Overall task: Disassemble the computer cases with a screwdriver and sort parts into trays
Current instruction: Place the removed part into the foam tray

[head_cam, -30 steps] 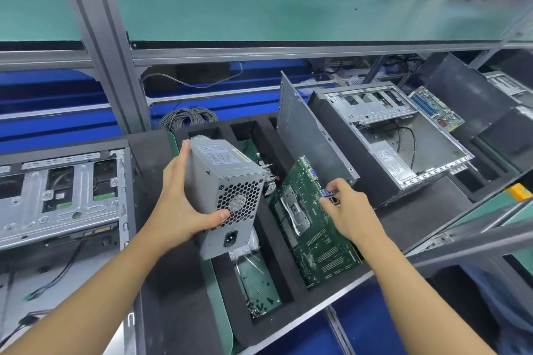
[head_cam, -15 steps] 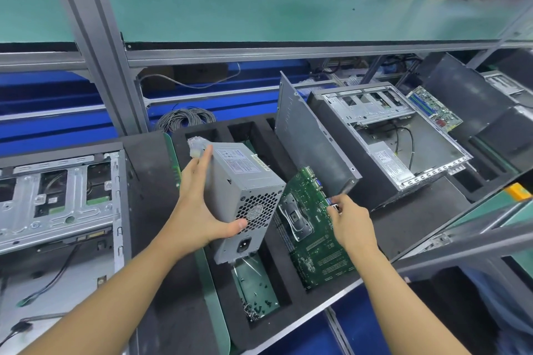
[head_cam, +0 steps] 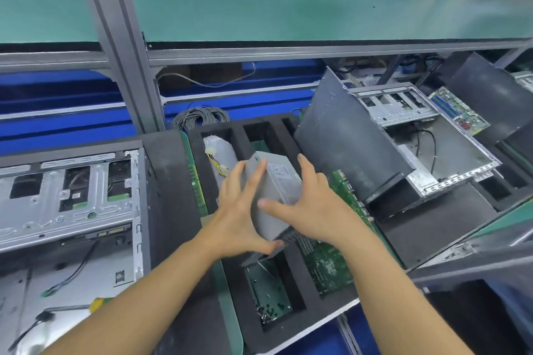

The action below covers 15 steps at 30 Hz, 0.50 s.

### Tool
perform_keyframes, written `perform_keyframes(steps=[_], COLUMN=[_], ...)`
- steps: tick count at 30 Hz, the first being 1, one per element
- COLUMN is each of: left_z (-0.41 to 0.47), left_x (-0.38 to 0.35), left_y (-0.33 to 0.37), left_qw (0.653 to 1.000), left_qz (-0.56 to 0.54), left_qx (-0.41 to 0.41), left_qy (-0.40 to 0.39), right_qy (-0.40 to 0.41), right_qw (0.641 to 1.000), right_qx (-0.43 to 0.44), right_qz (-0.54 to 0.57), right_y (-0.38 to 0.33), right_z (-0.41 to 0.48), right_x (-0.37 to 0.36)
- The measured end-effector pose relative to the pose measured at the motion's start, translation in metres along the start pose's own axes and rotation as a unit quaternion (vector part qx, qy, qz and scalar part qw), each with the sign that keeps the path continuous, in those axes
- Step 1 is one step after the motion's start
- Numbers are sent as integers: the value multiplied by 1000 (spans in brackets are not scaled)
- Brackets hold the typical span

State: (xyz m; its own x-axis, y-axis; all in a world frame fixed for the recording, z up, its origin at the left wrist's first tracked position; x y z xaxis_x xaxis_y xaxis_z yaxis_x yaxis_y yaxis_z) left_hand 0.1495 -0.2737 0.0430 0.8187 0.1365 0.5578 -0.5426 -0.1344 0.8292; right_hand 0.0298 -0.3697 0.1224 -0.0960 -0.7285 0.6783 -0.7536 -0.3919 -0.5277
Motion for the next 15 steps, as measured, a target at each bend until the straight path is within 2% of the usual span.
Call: perform_keyframes(steps=[2,5,7,10,12,15], left_z=[4,9,15,22,30,44], left_x=[-8,-20,-22,-10,14,49], left_y=[2,-3,-8,-16,-27,-63], left_qw=[999,997,995,996,999,971], left_qz=[29,68,83,46,-38,-170], left_qx=[-28,-44,-36,-27,6,121], left_qy=[-7,-19,-43,-71,-28,114], right_qy=[-16,-33,-17,29,39,33], right_qw=[998,997,997,998,998,998], right_qx=[-40,-62,-51,-43,-48,-58], right_qz=[-41,12,55,41,15,7], right_y=[3,16,21,27,29,37], right_z=[13,26,29,33,34,33], right_x=[-4,-4,-3,2,9,17])
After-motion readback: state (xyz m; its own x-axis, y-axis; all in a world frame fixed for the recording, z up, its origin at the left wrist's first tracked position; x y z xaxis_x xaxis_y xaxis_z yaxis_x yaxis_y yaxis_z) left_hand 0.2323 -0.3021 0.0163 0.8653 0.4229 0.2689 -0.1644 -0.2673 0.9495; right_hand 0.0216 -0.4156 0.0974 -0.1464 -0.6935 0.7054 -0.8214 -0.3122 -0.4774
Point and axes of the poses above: each hand's wrist, its own z-axis towards the middle knuckle, its own x-axis out of the back of the hand, y = z × x, the point moved 4 cm from there along z, towards the middle knuckle, and after that the axes turned 12 degrees about -y, right-handed, at the moved point
